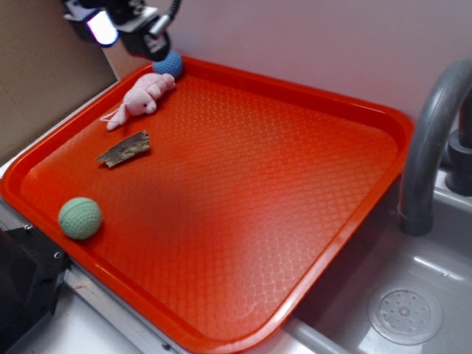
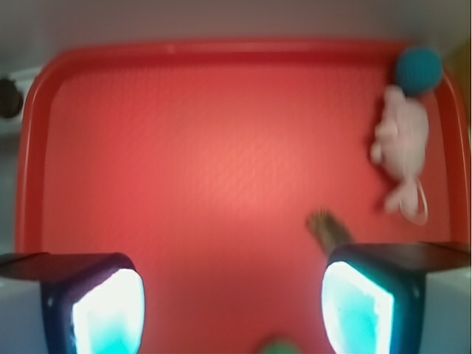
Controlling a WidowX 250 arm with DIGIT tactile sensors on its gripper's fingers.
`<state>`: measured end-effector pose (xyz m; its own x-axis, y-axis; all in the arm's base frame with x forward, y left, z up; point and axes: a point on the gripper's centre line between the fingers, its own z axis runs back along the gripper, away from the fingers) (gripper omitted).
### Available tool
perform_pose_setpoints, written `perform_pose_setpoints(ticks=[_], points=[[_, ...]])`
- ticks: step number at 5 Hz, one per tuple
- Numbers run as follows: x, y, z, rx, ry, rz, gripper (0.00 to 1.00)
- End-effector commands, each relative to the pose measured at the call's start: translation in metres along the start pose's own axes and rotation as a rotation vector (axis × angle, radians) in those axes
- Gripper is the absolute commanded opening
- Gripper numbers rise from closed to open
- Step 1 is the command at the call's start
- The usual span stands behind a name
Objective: Grab the pink bunny.
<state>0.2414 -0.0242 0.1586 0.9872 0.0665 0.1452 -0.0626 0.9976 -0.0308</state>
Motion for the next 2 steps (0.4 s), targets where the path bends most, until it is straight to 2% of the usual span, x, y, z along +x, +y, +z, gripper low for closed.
perform_pose_setpoints(ticks=[1, 2], points=[[0.025, 0.048, -0.042, 0.069, -0.031, -0.008, 1.0], [0.032, 0.08, -0.057, 0.15, -0.009, 0.05, 1.0]])
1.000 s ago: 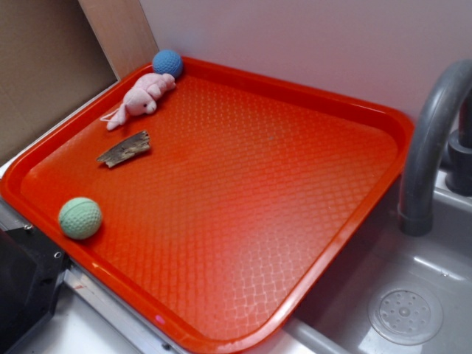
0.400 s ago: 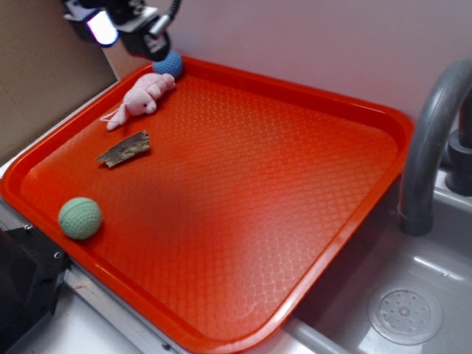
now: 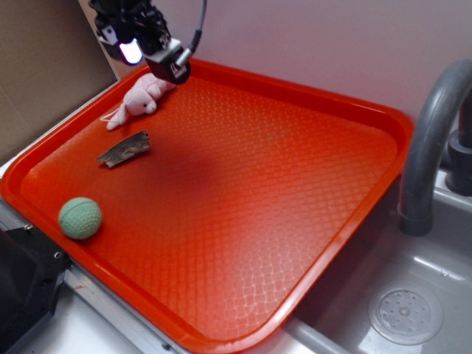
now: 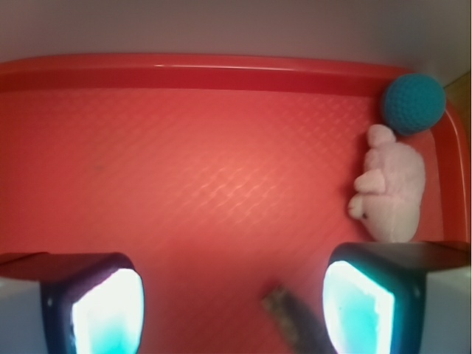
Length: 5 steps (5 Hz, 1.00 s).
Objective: Grab the pink bunny.
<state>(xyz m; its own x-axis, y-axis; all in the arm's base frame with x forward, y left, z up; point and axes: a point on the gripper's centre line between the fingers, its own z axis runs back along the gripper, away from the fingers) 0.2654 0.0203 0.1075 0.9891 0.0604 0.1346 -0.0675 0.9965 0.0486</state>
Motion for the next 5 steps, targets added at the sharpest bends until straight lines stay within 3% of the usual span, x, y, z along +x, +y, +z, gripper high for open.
perform_pose_setpoints(ticks=[1, 4, 5], points=[[0.024, 0.057, -0.027, 0.121, 0.042, 0.087, 1.0], [0.03, 0.087, -0.065, 0.236, 0.149, 0.113, 1.0], [0.029, 0.096, -0.078, 0.238, 0.194, 0.134, 1.0]])
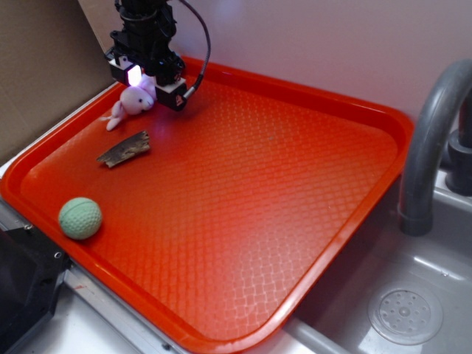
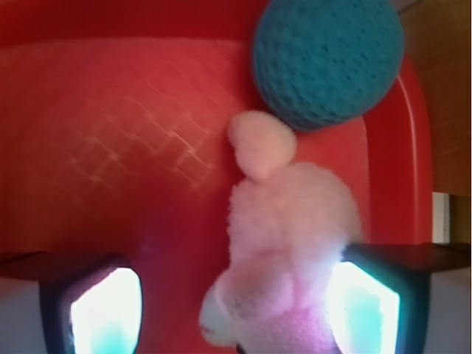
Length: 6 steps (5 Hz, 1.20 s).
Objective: Grab the pink bunny.
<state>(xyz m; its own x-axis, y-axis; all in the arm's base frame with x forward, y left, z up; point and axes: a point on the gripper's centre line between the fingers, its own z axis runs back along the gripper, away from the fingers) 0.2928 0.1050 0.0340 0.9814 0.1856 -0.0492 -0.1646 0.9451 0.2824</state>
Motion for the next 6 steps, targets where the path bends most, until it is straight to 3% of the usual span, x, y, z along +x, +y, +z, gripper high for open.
perform_pose_setpoints(ticks=[1, 2, 3, 5, 6], points=[[0.009, 0.021, -0.002, 0.013, 0.008, 0.062, 1.0], [0.011, 0.029, -0.01, 0.025, 0.045, 0.111, 1.0], [0.009, 0.029, -0.007, 0.052, 0.043, 0.126, 0.0], [0.009, 0.03, -0.003, 0.093, 0.047, 0.141, 0.0], [0.003, 0.004, 0.032, 0.124, -0.001, 0.102, 0.0]])
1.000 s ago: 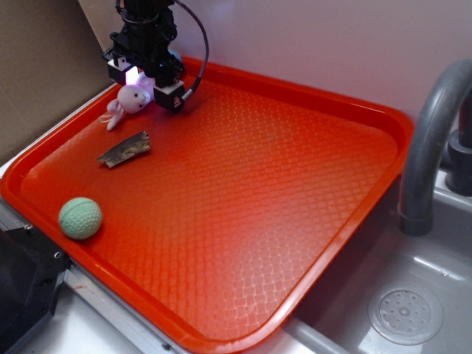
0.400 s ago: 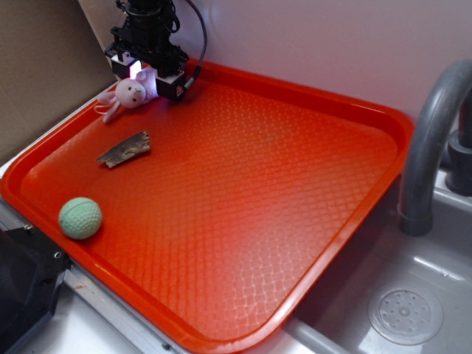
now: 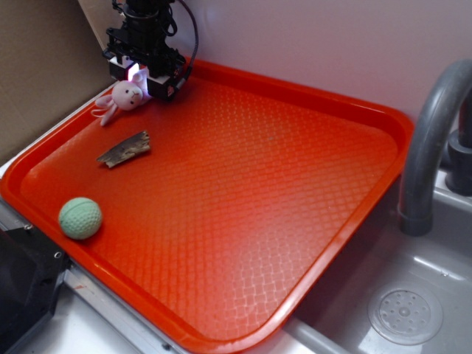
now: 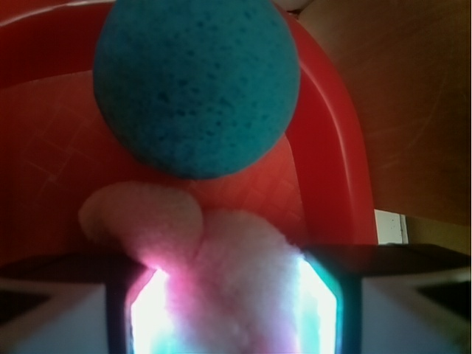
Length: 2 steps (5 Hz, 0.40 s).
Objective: Grab the pink bunny.
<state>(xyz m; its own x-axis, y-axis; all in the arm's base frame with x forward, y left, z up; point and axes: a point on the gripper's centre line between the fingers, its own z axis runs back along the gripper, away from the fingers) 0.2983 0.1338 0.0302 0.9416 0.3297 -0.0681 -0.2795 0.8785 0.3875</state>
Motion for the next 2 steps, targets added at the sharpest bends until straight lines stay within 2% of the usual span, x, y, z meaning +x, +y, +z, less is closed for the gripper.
perform_pose_setpoints(ticks=[1, 2], points=[[-0.032, -0.042, 0.096, -0.041, -0.158, -0.097, 0.0], [-0.061, -0.067, 0.139, -0.113, -0.234, -0.179, 0.0]])
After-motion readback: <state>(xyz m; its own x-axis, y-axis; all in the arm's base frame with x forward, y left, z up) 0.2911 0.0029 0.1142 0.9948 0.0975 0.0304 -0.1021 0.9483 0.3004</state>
